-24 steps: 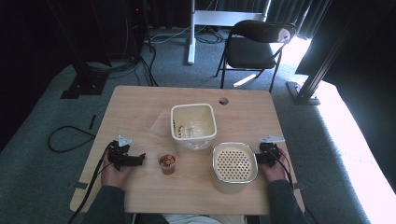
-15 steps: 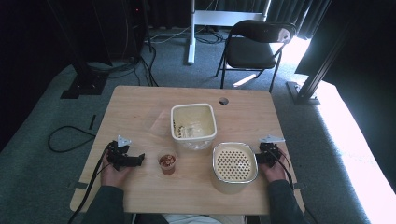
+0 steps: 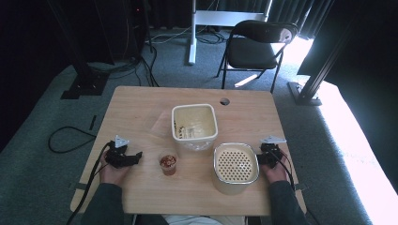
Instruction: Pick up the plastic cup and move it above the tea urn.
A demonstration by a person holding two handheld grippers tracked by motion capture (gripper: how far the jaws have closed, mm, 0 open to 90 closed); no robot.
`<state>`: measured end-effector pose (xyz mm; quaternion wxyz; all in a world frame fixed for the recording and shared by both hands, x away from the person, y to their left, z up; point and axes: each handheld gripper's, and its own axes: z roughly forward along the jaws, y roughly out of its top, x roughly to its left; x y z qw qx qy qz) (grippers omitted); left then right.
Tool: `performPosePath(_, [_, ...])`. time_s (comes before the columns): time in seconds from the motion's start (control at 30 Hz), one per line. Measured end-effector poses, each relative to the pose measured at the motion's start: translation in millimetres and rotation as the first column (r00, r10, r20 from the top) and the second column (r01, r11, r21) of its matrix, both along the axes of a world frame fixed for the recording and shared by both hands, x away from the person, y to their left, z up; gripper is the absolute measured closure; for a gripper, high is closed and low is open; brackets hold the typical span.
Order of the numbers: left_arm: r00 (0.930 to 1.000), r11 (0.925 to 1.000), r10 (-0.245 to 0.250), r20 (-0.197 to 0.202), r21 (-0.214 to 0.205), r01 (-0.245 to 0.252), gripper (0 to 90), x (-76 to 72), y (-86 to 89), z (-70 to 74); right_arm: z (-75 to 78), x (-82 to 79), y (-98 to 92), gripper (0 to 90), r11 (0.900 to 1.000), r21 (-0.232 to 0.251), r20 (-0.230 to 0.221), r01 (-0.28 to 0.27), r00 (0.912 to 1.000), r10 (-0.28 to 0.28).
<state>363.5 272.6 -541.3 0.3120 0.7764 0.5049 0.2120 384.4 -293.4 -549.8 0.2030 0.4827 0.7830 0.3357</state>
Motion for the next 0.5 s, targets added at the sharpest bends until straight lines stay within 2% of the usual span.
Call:
performPosePath(0.03, [0.9999, 1.0, 0.009, -0.006, 0.002, -0.009, 25.2, -0.1, -0.2, 1.6, 0.0, 0.0, 0.0, 12.3, 1.0, 0.0, 0.0, 0.0, 1.0, 0.0])
performPosePath(0.1, [0.9999, 1.0, 0.007, -0.014, -0.007, -0.007, 40.1, -0.2, 0.3, 4.3, 0.0, 0.0, 0.0, 12.3, 1.0, 0.0, 0.0, 0.0, 1.0, 0.0])
performPosePath(0.17, [0.9996, 0.9997, 0.013, -0.024, -0.018, -0.014, 41.1, 1.2, 0.9, 6.8, 0.0, 0.0, 0.0, 12.4, 1.0, 0.0, 0.0, 0.0, 1.0, 0.0])
performPosePath(0.23, [0.9999, 0.9989, 0.01, -0.011, -0.045, -0.011, 41.3, 2.5, 2.2, 13.3, 0.0, 0.0, 0.0, 12.3, 1.0, 0.0, 0.0, 0.0, 1.0, 0.0])
performPosePath(0.37, [0.9995, 0.9968, 0.008, 0.029, -0.08, -0.006, 41.8, 10.6, 2.9, 34.8, 0.0, 0.0, 0.0, 12.3, 1.0, 0.0, 0.0, 0.0, 1.0, 0.0])
performPosePath(0.5, [0.9981, 0.995, -0.004, 0.062, -0.1, 0.01, 42.8, 25.9, 0.3, 58.9, 0.0, 0.0, 0.1, 12.4, 1.0, 0.0, 0.0, 0.002, 1.0, -0.002])
